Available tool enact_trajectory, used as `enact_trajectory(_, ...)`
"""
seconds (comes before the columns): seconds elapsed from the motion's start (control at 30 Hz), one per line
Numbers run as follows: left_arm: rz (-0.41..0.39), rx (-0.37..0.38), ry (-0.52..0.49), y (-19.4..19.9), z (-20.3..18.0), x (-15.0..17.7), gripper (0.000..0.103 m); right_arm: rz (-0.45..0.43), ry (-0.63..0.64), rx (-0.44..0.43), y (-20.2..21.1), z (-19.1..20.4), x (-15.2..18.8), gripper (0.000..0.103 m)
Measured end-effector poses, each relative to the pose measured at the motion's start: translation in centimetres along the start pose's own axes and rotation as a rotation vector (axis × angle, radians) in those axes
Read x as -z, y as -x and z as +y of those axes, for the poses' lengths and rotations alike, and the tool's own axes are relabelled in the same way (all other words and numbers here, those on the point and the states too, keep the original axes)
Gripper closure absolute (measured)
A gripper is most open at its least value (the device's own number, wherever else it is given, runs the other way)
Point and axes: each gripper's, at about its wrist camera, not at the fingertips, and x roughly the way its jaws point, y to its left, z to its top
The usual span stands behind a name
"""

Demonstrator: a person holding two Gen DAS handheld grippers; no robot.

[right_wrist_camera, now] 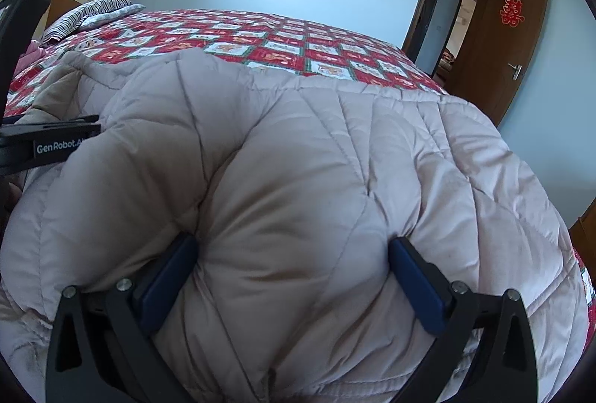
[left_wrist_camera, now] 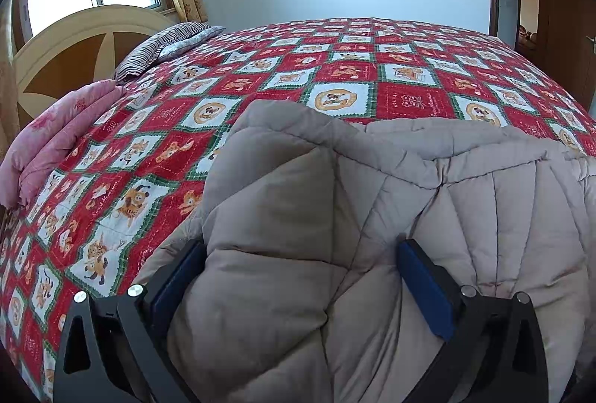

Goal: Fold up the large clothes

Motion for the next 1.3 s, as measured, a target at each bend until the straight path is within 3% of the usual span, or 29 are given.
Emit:
enact_trajectory(0.17, 0.051, 0.024, -0.052, 2.2, 1.1, -0.4, 0.001, 0.004, -0.003, -0.007, -0.2, -0.1, 0.0, 0.0)
enact_trajectory(0.27, -0.036, -0.01, -0.078, 6.8, 3.1, 0.6, 0.001, 0.006, -0.005, -0.011, -0.3, -0.1, 0.1, 0.0)
enact_trajectory(0.37, -0.067, -0.033, -0.034, 10.2, 6.6, 3.2, 0.001, 0.005, 0.004, -0.002, 0.0, 0.0, 0.1, 0.0)
enact_trajectory(0.53, -0.016, -0.033, 0.096, 12.0, 11.9, 9.1, 0.001, -0.003, 0.008, -0.028, 3.8, -1.0, 1.2, 0.0)
enact_trajectory(0.63, -0.025, 0.098, 0.219, 12.6, 13.6, 11.9, 0.001, -0.065, 0.045, -0.025, 7.1, -0.9, 3.6, 0.0)
enact_trajectory(0.73, -0.013, 0.239, 0.313, 11.7, 13.5, 12.8, 0.001, -0.06, 0.057, 0.005, 7.4, -0.6, 5.9, 0.0)
enact_trajectory(0.93, -0.013, 0.285, 0.333, 8.7, 10.8, 12.1, 0.003, -0.015, 0.051, -0.01, 5.7, -0.5, 6.7, 0.0)
enact_trajectory(0.97, -0.028, 0.308, 0.351, 8.6, 10.8, 12.1, 0.008, -0.01, 0.06, -0.004, 5.6, -0.3, 6.7, 0.0)
enact_trajectory(1.07, -0.068, 0.358, 0.394, 8.9, 11.4, 12.5, 0.042, -0.006, 0.072, 0.007, 5.3, -0.1, 6.5, 0.0)
enact_trajectory(1.1, -0.087, 0.378, 0.39, 9.2, 11.7, 12.6, 0.058, -0.006, 0.069, 0.005, 5.3, -0.2, 6.5, 0.0)
enact_trajectory(1.13, -0.103, 0.395, 0.38, 9.6, 11.9, 12.6, 0.067, -0.007, 0.068, 0.005, 5.3, -0.2, 6.4, 0.0)
enact_trajectory(1.23, -0.133, 0.417, 0.349, 11.0, 12.6, 12.5, 0.081, -0.005, 0.07, 0.015, 5.6, 0.2, 6.6, 0.0)
enact_trajectory(1.3, -0.161, 0.411, 0.329, 12.5, 12.9, 12.5, 0.085, -0.009, 0.082, 0.041, 5.7, 1.4, 6.8, 0.0)
